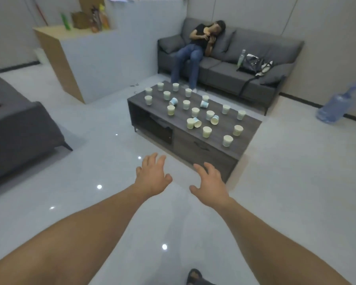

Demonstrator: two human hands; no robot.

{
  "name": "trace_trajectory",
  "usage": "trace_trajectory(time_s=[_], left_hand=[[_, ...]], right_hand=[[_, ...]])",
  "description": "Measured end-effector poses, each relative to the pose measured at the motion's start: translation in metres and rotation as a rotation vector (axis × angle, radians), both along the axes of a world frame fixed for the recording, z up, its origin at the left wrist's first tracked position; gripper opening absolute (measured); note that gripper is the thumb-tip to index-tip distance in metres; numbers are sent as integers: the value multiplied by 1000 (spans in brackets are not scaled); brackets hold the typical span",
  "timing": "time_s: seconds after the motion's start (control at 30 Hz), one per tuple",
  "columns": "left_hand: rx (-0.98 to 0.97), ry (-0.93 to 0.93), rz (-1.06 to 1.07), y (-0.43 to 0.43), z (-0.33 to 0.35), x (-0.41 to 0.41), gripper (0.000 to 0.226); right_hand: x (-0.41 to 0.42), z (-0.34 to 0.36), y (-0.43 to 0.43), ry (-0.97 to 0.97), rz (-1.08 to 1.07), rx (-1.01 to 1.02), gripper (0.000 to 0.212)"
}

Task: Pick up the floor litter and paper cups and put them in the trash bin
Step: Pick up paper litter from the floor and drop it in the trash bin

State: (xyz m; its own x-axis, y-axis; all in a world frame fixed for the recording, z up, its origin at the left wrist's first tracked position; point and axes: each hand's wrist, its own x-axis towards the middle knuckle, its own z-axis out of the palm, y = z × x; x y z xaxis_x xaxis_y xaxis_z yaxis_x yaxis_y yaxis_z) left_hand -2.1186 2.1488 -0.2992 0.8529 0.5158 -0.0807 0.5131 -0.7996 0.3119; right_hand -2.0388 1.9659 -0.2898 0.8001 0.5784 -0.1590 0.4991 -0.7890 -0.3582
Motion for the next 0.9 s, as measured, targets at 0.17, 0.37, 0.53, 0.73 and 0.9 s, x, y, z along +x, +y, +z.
trace_trajectory(time_s=[0.17, 0.37, 0.53, 0.73, 0.9], left_hand=[[-15, 24, 201, 58, 0, 18, 69], [-83, 25, 353, 140, -16, 31, 68], [-101, 33, 419, 248, -25, 42, 68], [-100, 15, 451, 372, -11, 62, 67], [-94, 32, 471, 458, -10, 96, 67]], right_hand=[[61, 0, 76, 7, 174, 14, 74], [99, -23, 178, 39, 329, -64, 75], [122, -33, 294, 36, 395, -81, 76], [148, -23, 417, 27, 421, -45, 75], [181, -29, 504, 43, 436, -36, 76]])
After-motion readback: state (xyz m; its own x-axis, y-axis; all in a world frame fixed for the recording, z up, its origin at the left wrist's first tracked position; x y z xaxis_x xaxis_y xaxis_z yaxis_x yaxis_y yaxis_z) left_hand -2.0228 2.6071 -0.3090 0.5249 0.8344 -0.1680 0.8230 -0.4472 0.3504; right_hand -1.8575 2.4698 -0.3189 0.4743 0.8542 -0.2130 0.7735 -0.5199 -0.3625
